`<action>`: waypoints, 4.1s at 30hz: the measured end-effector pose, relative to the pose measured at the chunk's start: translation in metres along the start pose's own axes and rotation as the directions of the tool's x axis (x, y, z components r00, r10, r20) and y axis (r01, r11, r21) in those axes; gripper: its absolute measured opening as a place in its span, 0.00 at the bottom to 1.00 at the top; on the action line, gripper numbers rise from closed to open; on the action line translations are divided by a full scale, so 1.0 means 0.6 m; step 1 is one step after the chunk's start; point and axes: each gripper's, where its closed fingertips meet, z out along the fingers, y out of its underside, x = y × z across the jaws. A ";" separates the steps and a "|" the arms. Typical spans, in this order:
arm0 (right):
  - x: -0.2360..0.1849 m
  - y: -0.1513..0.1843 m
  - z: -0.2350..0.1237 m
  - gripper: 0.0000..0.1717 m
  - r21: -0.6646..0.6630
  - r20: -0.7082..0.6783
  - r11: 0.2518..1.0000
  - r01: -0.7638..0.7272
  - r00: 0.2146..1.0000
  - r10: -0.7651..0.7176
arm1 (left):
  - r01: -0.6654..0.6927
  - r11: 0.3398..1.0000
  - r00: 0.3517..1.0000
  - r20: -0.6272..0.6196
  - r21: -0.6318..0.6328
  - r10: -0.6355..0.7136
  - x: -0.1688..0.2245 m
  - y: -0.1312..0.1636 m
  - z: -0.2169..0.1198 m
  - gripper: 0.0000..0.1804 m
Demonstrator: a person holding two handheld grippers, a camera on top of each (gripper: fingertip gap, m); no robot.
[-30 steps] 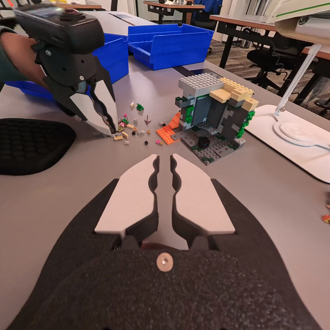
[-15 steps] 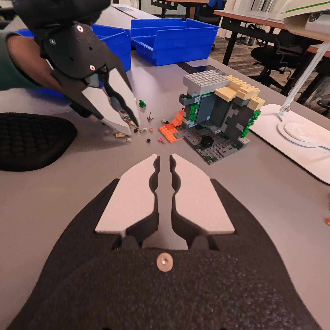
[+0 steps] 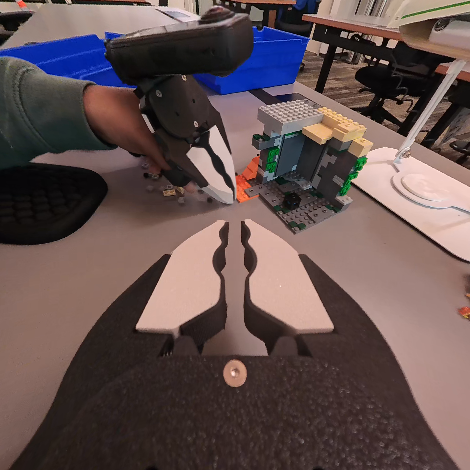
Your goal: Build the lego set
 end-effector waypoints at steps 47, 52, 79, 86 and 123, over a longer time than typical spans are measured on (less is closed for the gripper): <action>-0.003 0.000 0.001 0.04 0.002 0.014 1.000 0.001 1.000 -0.001 | 0.028 0.991 0.999 0.029 0.128 -0.032 -0.163 -0.062 -0.046 0.13; -0.005 0.003 0.001 0.04 -0.008 0.008 1.000 0.026 1.000 -0.026 | 0.020 1.000 0.999 0.028 -0.010 -0.020 -0.198 -0.011 -0.025 0.14; -0.002 0.002 0.000 0.04 -0.004 0.009 1.000 0.019 1.000 -0.019 | 0.022 0.932 0.997 0.074 -0.362 0.005 -0.246 0.130 -0.057 0.05; -0.002 0.002 0.000 0.04 -0.005 0.009 1.000 0.019 1.000 -0.018 | 0.014 0.934 0.998 0.064 -0.358 0.010 -0.240 0.122 -0.078 0.08; -0.004 0.003 0.001 0.04 -0.009 0.012 1.000 0.025 1.000 -0.025 | 0.071 0.937 0.997 -0.011 -0.343 -0.080 -0.219 0.118 -0.061 0.08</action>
